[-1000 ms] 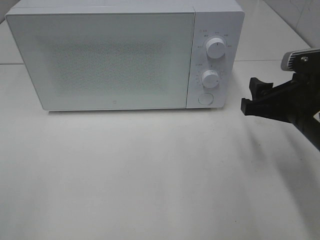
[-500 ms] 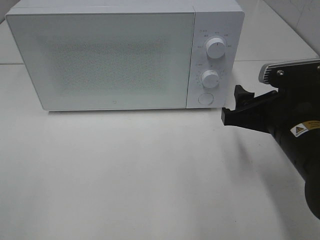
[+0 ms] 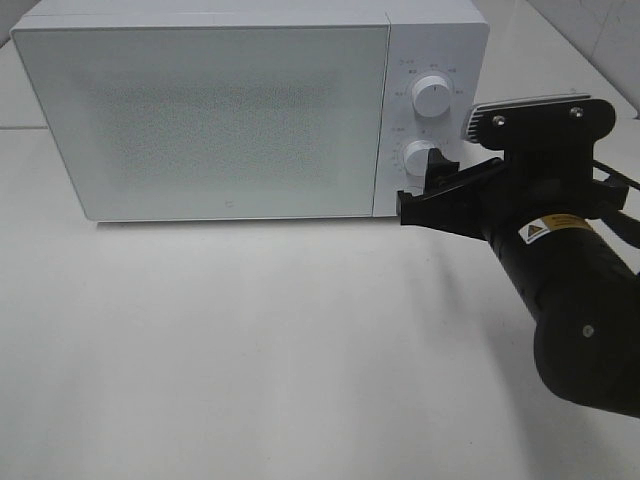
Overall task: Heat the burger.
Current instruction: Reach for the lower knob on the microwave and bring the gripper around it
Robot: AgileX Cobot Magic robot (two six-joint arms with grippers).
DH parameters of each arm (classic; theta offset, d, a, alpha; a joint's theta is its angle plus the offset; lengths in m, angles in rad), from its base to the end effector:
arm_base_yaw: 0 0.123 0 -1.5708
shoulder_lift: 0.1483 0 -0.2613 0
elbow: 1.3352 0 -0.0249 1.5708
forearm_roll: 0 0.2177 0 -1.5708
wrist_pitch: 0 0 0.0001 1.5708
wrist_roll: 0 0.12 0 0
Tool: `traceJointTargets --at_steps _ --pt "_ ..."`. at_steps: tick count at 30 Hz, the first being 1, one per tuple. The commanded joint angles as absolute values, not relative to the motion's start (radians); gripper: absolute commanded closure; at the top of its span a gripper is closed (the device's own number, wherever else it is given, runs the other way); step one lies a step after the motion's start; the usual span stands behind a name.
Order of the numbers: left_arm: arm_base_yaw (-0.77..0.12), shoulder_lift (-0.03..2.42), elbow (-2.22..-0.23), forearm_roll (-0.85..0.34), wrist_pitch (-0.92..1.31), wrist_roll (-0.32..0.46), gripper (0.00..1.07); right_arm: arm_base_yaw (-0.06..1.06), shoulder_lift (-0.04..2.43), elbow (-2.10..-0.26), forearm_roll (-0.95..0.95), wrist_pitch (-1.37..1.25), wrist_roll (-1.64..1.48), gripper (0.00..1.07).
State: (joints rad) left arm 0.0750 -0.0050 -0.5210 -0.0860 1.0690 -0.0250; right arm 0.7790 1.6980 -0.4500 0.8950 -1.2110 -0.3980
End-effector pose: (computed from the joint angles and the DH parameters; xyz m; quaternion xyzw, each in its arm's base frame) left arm 0.0132 -0.0081 0.2534 -0.0400 0.8468 -0.0297 0.5295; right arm 0.2480 0.1217 0.1739 -0.0134 0.7379 -0.0419 0.6734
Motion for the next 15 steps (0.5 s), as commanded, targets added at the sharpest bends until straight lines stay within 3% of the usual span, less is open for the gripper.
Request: traceJointTargets --at_steps 1,15 --pt "0.078 -0.021 -0.518 -0.094 1.069 -0.029 0.06 0.783 1.742 -0.488 0.888 -1.292 -0.408 0.32" --pt "0.078 -0.021 -0.518 -0.094 1.069 -0.029 0.06 0.766 1.87 -0.565 0.875 -1.289 -0.34 0.24"
